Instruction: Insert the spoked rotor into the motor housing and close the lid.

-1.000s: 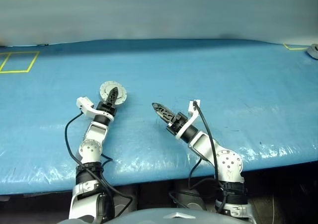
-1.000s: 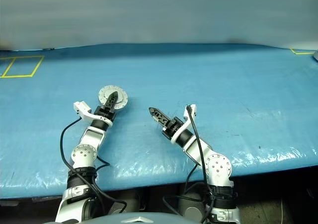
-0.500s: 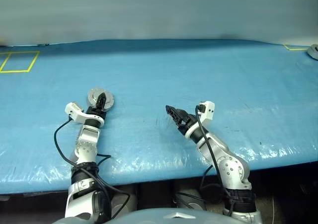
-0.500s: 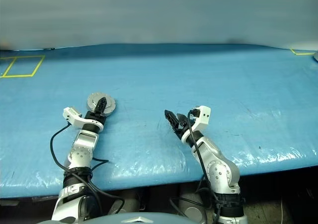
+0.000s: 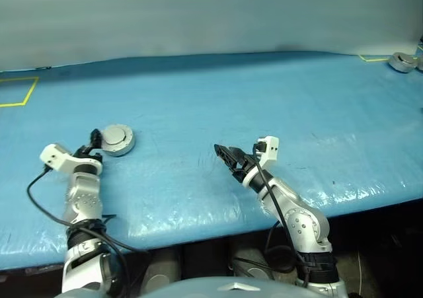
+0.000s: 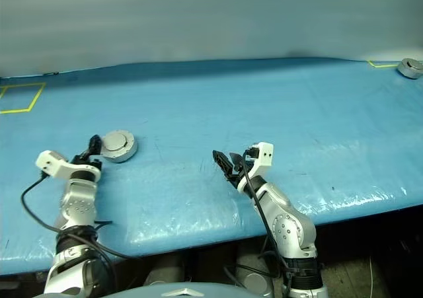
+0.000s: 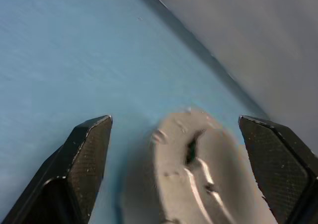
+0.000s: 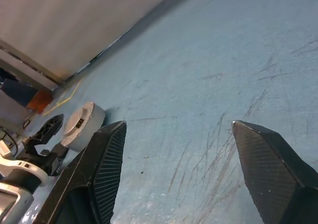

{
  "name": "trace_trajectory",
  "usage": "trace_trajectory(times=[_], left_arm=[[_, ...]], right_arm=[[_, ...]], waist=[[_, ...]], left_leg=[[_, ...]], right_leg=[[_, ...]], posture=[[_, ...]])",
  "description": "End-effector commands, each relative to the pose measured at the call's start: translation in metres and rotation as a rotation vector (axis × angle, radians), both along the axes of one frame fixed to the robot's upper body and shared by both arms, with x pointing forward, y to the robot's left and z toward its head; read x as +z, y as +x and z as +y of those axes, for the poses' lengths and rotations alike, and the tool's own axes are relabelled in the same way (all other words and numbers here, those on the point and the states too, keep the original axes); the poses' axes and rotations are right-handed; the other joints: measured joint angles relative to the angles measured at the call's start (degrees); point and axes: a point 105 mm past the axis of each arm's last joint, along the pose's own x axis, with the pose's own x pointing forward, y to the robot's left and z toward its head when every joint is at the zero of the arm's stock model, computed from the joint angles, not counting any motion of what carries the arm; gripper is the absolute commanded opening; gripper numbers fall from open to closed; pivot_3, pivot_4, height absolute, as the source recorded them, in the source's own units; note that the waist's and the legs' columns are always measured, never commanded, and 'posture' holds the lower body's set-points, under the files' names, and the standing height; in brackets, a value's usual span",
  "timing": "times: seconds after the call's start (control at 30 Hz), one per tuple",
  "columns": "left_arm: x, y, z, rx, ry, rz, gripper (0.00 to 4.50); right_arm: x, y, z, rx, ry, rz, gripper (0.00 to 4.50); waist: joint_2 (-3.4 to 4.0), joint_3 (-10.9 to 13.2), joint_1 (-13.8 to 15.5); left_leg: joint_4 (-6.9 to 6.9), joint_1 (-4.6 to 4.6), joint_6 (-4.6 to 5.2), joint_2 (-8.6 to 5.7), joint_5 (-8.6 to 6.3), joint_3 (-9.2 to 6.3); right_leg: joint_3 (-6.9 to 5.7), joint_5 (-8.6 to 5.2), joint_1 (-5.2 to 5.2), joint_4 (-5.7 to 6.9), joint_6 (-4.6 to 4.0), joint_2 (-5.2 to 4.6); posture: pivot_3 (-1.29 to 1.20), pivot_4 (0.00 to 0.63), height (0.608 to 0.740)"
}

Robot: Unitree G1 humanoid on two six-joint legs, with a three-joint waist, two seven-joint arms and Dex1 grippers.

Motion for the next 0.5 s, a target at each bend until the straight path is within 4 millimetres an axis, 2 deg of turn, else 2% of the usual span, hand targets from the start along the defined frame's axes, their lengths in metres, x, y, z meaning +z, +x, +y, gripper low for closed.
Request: trace_trajectory(times=[0.03, 0.1, 0.2, 0.33, 0.4, 0.5], left_arm=[[0.013, -0.010, 0.018, 0.046, 0.055, -0.024, 4.36], [0.028, -0.011, 0.014, -0.006, 0.091, -0.079, 4.36], [0.053, -0.011, -0.008, -0.106, 0.204, -0.140, 4.36], [0.079, -0.010, -0.063, -0.267, 0.368, -0.206, 4.36], [0.084, -0.012, -0.087, -0.309, 0.422, -0.221, 4.36], [0.080, -0.017, -0.118, -0.375, 0.487, -0.205, 4.36]], right_arm=[[0.010, 0.001, 0.003, 0.005, 0.016, -0.042, 3.59], [0.010, 0.003, -0.002, -0.025, -0.032, -0.066, 3.59], [0.014, 0.005, -0.013, -0.089, -0.135, -0.127, 3.59], [0.017, 0.007, -0.032, -0.230, -0.346, -0.236, 3.59], [0.018, 0.002, -0.031, -0.233, -0.438, -0.296, 3.59], [0.017, -0.004, -0.034, -0.266, -0.523, -0.326, 3.59]], waist=[[-0.02, 0.0, 0.6], [-0.10, 0.0, 1.1], [-0.21, 0.0, 1.7], [-0.29, -0.1, 2.4], [-0.29, -0.1, 2.6], [-0.28, -0.1, 2.4]], left_leg=[[0.00, -0.02, -0.03, 0.03, -0.01, 0.00], [0.02, -0.07, -0.05, 0.09, -0.02, 0.01], [0.20, -0.25, -0.10, 0.07, -0.05, 0.06], [0.28, -0.35, -0.11, -0.10, -0.05, 0.10], [0.27, -0.38, -0.12, -0.13, -0.06, 0.13], [0.20, -0.41, -0.13, -0.07, -0.06, 0.15]], right_leg=[[0.00, 0.00, -0.01, -0.01, 0.00, -0.01], [0.01, 0.00, 0.00, -0.07, 0.01, -0.09], [0.01, 0.04, -0.07, -0.17, 0.09, -0.32], [0.01, 0.08, -0.10, -0.23, 0.15, -0.57], [0.03, 0.07, -0.13, -0.24, 0.15, -0.60], [0.01, 0.07, -0.21, -0.23, 0.14, -0.53]], posture=[[0.00, 0.150, 0.740], [0.00, 0.150, 0.740], [0.00, 0.150, 0.740], [0.00, 0.150, 0.740], [0.00, 0.150, 0.740], [0.00, 0.150, 0.740]])
